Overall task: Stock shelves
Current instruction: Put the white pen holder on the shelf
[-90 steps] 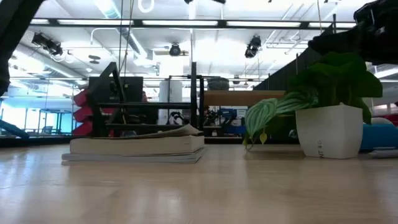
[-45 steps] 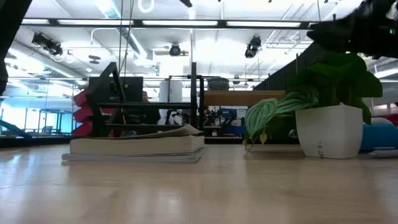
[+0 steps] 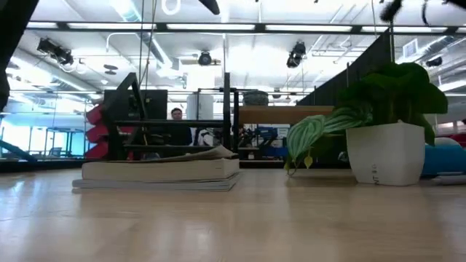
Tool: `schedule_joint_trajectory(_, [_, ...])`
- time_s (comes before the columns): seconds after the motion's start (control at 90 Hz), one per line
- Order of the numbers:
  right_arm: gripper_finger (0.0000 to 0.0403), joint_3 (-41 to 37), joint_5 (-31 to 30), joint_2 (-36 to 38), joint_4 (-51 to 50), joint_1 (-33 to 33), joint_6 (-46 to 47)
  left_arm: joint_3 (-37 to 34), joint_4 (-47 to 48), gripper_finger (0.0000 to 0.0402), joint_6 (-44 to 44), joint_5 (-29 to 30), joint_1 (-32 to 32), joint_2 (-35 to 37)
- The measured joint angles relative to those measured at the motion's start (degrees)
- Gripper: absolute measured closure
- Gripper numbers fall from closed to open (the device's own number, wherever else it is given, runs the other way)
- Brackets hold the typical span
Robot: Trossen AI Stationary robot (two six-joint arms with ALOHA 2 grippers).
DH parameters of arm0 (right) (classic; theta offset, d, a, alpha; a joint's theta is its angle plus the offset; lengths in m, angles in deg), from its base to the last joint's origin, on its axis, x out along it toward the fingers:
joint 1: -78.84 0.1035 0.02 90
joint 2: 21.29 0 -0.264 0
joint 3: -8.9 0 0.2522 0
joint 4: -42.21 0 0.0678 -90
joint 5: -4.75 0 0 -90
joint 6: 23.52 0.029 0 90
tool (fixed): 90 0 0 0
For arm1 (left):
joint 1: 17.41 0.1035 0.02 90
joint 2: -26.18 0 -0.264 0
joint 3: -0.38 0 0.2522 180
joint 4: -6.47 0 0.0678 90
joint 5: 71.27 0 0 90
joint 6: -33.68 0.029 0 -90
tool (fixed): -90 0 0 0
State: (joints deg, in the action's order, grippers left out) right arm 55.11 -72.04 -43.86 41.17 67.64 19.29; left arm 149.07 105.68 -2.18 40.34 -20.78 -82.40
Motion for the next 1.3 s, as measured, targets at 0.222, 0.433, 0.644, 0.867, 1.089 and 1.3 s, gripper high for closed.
schedule_joint_trajectory(0.222, [0.0325,25.0,10.1,-16.8,-43.2,0.6,-5.7,0.0,0.6,0.0090,6.4,0.6,0.0,0.0])
schedule_joint_trajectory(0.433, [0.0325,37.9,15.3,-26.9,-76.3,5.0,-1.1,0.0,2.4,0.0090,8.5,1.1,-0.1,0.0])
schedule_joint_trajectory(0.644, [0.0325,37.6,13.8,-30.1,-91.8,10.0,16.1,0.0,2.7,0.0090,9.8,1.5,-0.1,0.0])
schedule_joint_trajectory(0.867, [0.0325,35.7,8.7,-33.2,-89.2,13.5,20.2,0.0,2.6,0.0090,12.5,1.8,-0.1,0.0])
schedule_joint_trajectory(1.089, [0.0325,35.7,5.3,-36.5,-87.4,21.8,21.4,0.0,2.2,0.0090,13.2,1.8,-0.1,0.0])
schedule_joint_trajectory(1.3, [0.0325,35.7,0.0,-41.0,-90.3,30.4,31.2,0.0,2.2,0.0090,13.2,1.8,-0.1,0.0])
